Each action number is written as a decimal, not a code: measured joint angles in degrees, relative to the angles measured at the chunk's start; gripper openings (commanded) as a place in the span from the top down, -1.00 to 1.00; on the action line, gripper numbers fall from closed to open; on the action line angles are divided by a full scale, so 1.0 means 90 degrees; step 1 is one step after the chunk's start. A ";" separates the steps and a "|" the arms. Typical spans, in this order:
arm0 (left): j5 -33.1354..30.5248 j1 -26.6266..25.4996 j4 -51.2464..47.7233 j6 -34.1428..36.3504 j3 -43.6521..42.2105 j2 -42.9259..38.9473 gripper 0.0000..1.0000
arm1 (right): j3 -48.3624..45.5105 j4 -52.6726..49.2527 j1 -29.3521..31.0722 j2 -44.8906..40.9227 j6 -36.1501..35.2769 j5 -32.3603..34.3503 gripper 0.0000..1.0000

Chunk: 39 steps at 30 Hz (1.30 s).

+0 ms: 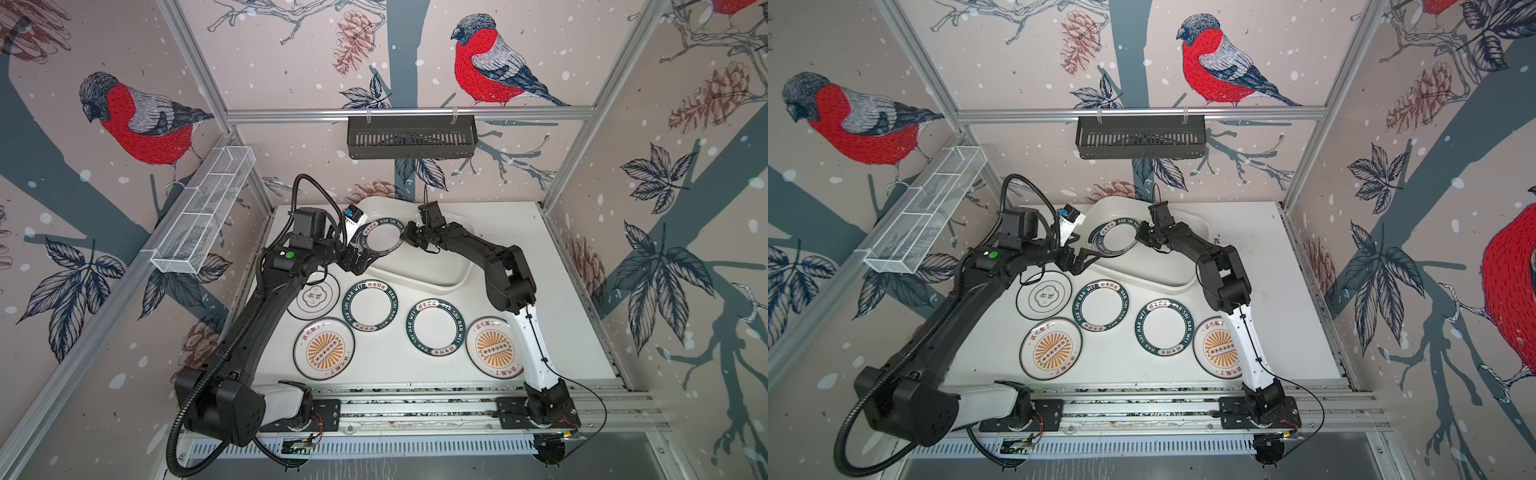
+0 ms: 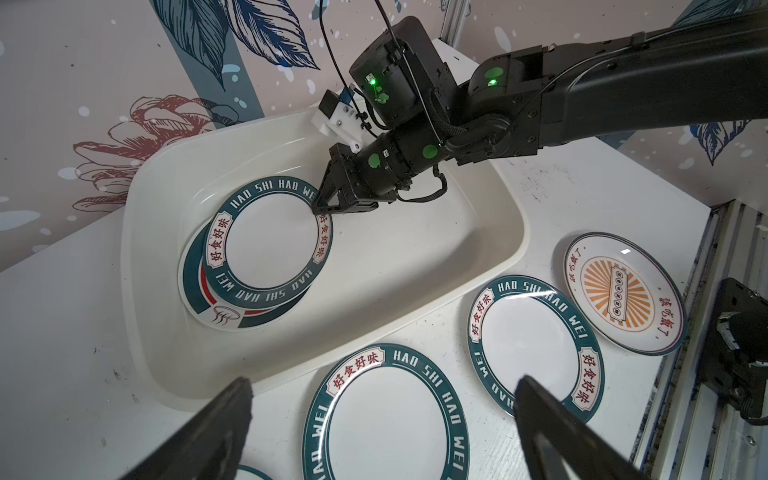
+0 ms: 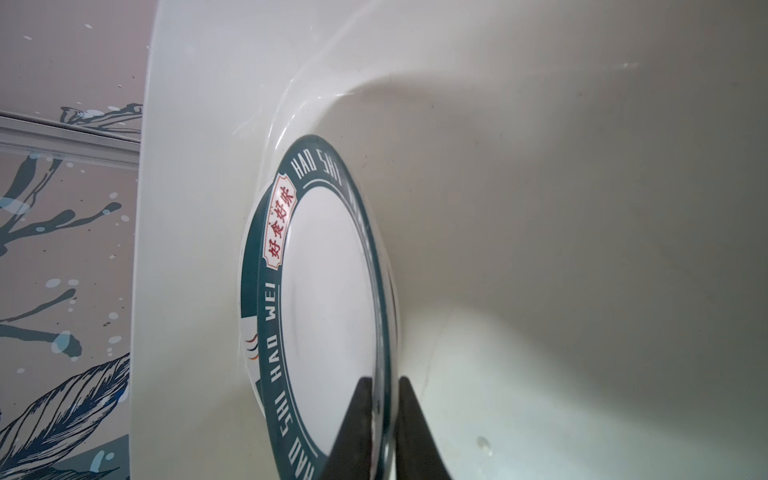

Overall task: Place the plates into the plastic bin on the countertop
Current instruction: 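Lower the green-rimmed plate onto the striped plate in the bin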

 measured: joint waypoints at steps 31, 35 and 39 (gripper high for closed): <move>0.0005 0.0000 0.0002 -0.0041 -0.0041 0.0000 -0.95 | 0.0359 -0.0160 0.0070 0.0238 0.0005 -0.0066 0.64; 0.0007 0.0000 0.0002 -0.0041 -0.0041 0.0005 -0.95 | 0.0425 -0.0158 0.0070 0.0282 0.0007 -0.0117 0.66; 0.0010 0.0000 0.0002 -0.0041 -0.0041 0.0044 -0.95 | 0.0471 -0.0197 0.0073 0.0345 0.0007 -0.0155 0.67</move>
